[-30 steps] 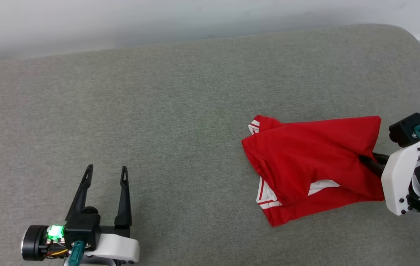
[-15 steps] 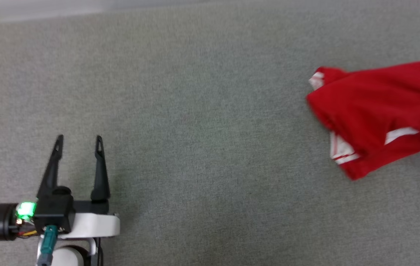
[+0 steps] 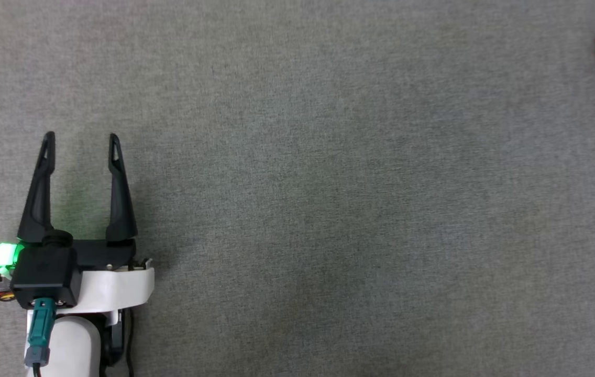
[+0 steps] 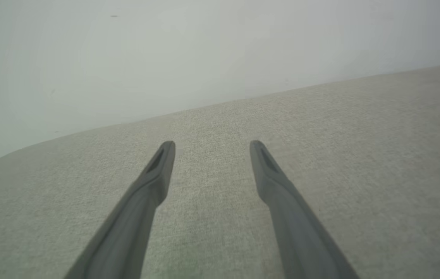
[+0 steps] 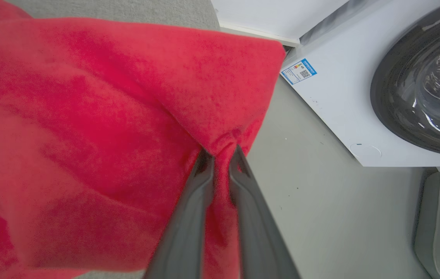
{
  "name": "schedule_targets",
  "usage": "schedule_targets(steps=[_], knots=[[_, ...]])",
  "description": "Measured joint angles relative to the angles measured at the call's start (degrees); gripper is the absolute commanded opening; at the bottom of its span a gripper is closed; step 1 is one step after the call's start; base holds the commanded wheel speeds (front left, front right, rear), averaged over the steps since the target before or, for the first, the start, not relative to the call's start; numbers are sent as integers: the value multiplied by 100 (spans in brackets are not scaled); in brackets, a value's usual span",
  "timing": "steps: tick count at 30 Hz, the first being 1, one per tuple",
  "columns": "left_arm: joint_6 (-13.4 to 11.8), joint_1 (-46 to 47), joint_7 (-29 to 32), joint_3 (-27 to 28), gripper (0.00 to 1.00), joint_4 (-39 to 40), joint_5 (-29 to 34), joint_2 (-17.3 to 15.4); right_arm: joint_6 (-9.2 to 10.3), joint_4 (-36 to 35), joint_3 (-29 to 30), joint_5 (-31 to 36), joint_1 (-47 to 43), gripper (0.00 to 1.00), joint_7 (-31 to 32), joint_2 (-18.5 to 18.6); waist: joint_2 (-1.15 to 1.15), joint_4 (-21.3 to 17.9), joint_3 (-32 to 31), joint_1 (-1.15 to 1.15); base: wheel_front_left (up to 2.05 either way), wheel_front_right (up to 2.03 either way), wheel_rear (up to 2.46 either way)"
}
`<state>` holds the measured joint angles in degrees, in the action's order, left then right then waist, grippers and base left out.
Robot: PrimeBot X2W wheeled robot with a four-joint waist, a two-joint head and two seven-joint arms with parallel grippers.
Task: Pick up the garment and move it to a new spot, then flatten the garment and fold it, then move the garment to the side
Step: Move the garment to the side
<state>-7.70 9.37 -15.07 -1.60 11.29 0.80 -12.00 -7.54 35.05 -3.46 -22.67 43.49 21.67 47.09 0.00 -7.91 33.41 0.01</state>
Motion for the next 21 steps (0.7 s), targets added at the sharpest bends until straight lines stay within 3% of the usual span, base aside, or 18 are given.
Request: schedule_targets(steps=[8, 9, 10, 11, 16, 21], knots=[[-102, 31, 0, -2, 100, 132, 2, -54, 0, 414, 569, 333, 244, 0, 4, -62, 0, 35, 342, 0, 0, 0, 0], [-115, 32, 0, -3, 100, 138, -1, -58, 0, 439, 602, 378, 246, 9, -7, -99, 0, 38, 351, 0, 0, 0, 0], [-127, 35, 0, -8, 100, 140, -2, -58, 0, 472, 646, 420, 247, 95, -40, -134, 0, 43, 352, 0, 0, 0, 0], [-143, 36, 0, -11, 100, 136, -2, -57, 0, 514, 700, 455, 252, 100, -82, -172, 0, 51, 342, 0, 0, 0, 0], [-198, 20, 0, -57, 100, 67, -45, -19, 0, 649, 790, 654, 241, 100, -320, -281, 0, 96, 139, 0, 0, 0, 0], [-255, -187, 0, -143, 100, -66, -99, 90, 1, 399, 778, 698, 65, 100, -960, -291, 0, 158, -265, 0, 0, 0, 0]])
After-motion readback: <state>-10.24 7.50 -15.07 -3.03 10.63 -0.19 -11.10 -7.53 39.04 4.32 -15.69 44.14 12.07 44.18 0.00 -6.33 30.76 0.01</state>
